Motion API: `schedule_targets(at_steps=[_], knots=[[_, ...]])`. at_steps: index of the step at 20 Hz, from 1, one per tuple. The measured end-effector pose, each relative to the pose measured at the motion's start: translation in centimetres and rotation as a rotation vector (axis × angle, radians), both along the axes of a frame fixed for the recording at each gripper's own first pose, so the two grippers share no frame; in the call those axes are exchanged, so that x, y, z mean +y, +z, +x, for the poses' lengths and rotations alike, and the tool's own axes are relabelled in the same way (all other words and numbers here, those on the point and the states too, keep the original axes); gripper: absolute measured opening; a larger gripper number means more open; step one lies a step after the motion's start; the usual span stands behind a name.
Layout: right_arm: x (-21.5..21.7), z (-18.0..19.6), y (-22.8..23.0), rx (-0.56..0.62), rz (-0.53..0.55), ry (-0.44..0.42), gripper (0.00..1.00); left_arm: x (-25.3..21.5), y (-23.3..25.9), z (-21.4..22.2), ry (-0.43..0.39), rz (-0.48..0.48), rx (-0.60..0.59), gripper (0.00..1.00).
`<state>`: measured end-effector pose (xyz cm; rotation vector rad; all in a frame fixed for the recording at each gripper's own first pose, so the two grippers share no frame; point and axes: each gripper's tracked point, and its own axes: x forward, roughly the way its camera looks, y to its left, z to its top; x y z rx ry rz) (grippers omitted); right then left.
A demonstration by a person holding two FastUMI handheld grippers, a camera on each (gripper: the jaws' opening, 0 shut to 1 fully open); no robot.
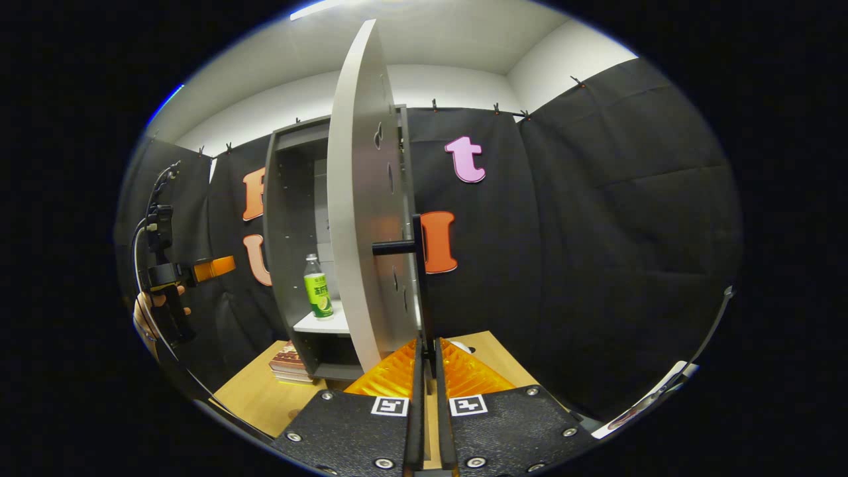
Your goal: Open the cabinet door with the right hand, grasp the bottle in the cabinet with the left hand and place it on the coaster, then close the cabinet door with the right hand.
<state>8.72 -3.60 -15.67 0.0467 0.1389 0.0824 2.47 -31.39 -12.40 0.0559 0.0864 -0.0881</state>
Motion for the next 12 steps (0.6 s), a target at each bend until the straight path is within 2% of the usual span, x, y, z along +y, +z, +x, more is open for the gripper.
schedule_targets(at_steps=[1,2,5,6,7,12], knots=[[-1.5,0.4,0.0,0.002,0.011,-0.004,0.14,-0.5,-0.5,1.1,0.003,-0.001,0.001,0.96],[-1.8,0.4,0.1,0.001,0.036,0.011,0.08,-0.8,-1.2,2.4,0.011,0.002,0.006,0.96],[-0.9,0.0,-0.1,-0.001,0.106,0.080,0.07,-3.0,-4.6,6.1,0.009,0.020,0.049,0.96],[-1.0,0.0,-0.1,-0.002,0.106,0.084,0.13,-3.7,-5.6,7.2,0.006,0.026,0.063,0.96],[-1.5,0.2,-0.4,-0.002,0.098,0.078,0.08,-4.6,-6.5,8.3,-0.003,0.028,0.073,0.96],[-2.7,0.0,0.0,-0.012,0.087,0.046,0.10,-8.5,-9.6,12.7,-0.060,0.034,0.090,0.98]])
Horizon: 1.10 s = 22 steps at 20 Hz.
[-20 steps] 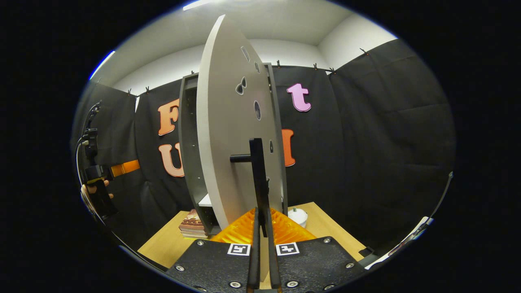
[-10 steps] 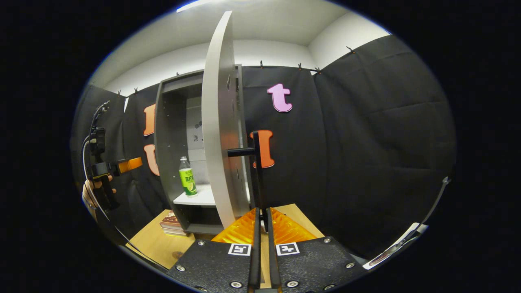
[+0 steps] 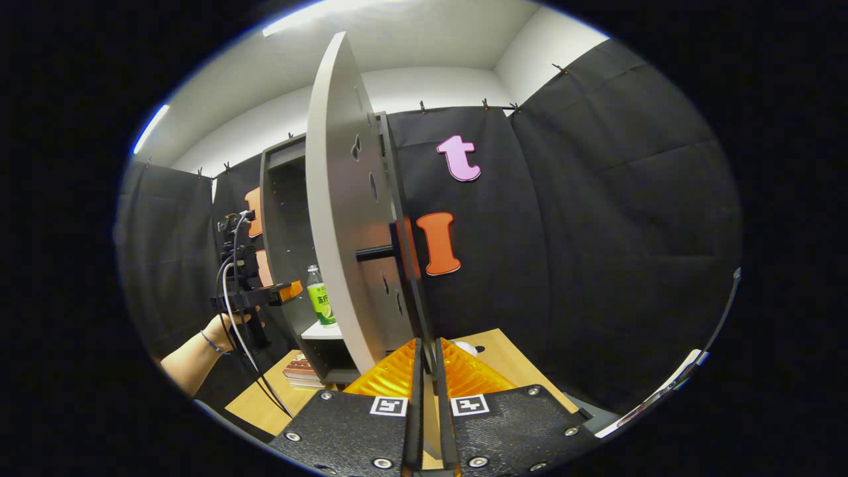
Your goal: Open the cabinet door with the right hand, grasp the bottle in the cabinet with the left hand and place it on the coaster, then close the cabinet door with the right hand.
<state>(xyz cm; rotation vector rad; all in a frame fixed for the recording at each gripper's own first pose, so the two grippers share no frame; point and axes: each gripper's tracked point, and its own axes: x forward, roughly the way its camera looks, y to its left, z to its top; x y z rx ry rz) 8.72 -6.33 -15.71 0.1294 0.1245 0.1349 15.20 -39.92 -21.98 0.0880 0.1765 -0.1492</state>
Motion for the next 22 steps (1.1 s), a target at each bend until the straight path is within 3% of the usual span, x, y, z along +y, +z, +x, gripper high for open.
schedule_targets(at_steps=[5,6,8,10,11,13,18,22], knots=[[-4.5,-1.2,0.0,-0.005,-0.018,-0.101,0.11,-1.0,-2.2,3.5,0.013,0.041,0.016,0.96],[-5.0,-1.3,-0.2,0.001,-0.017,-0.116,0.18,-1.0,-2.7,4.2,0.019,0.046,0.019,0.96],[-6.0,-1.3,-1.0,0.013,-0.017,-0.145,0.18,-1.0,-3.7,5.3,0.027,0.057,0.031,0.98],[-7.2,-1.4,-1.3,0.020,-0.024,-0.179,0.29,-1.4,-4.9,6.4,0.023,0.058,0.048,0.98],[-7.7,-1.4,-1.5,0.023,-0.027,-0.197,0.42,-1.5,-5.3,6.7,0.018,0.053,0.056,0.98],[-8.4,-1.0,-1.8,0.032,-0.027,-0.215,0.54,-1.7,-5.9,7.6,0.017,0.046,0.060,0.98],[-9.4,-0.1,-2.7,0.058,-0.032,-0.238,0.99,-1.5,-6.8,8.8,0.037,0.053,0.081,0.98],[-9.6,1.0,-3.0,0.065,-0.026,-0.239,0.93,-1.1,-7.8,9.7,0.050,0.009,0.121,0.98]])
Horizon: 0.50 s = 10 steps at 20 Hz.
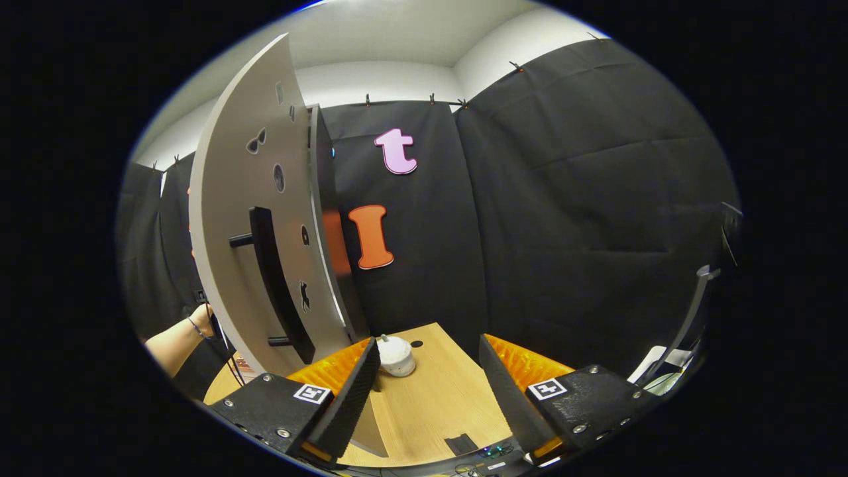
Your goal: Open the cabinet door with the right hand, grasp the bottle in the cabinet with the left hand and place it on the coaster, then close the cabinet door with the right hand.
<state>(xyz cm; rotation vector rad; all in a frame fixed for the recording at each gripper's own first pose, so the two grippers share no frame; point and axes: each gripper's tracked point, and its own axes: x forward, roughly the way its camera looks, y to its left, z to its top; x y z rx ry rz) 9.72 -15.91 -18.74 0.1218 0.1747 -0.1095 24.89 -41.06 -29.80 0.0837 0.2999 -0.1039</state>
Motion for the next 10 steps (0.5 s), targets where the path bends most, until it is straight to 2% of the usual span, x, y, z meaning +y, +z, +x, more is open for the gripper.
schedule_targets(at_steps=[1,2,4,6,10], knots=[[-0.1,0.1,0.0,0.001,0.001,-0.003,0.93,0.0,0.0,0.1,-0.006,-0.005,0.004,0.95],[-0.2,0.2,-0.1,0.002,0.003,-0.004,0.93,-0.1,0.2,-0.4,-0.012,-0.008,0.008,0.87],[-0.3,0.4,-0.1,0.003,0.005,-0.005,0.93,-0.1,1.0,-1.3,-0.015,-0.016,0.001,0.84],[-0.3,0.3,-0.1,0.003,0.003,-0.001,0.93,-0.2,2.5,-2.7,-0.034,-0.035,-0.023,0.81],[0.1,0.4,0.1,-0.001,-0.002,0.019,0.93,0.4,5.1,-6.3,-0.076,-0.039,-0.044,0.82]])
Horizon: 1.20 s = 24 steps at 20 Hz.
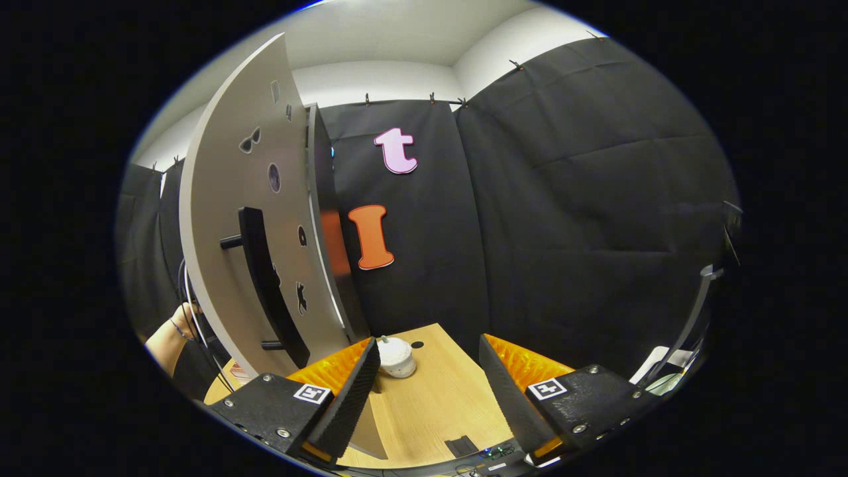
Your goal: Open the cabinet door with the right hand, grasp the bottle in the cabinet with the left hand and place it on the coaster, then close the cabinet door with the right hand.
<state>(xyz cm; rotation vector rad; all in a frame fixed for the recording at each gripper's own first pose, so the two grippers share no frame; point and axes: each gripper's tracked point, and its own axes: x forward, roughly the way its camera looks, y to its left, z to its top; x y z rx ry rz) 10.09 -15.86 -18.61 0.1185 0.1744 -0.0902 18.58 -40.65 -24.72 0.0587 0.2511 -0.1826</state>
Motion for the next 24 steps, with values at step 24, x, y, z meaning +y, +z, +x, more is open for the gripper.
schedule_targets(at_steps=[24], knots=[[3.4,0.8,-0.8,0.042,0.012,0.117,0.99,16.1,-15.7,-18.8,0.123,0.058,0.096,0.83]])
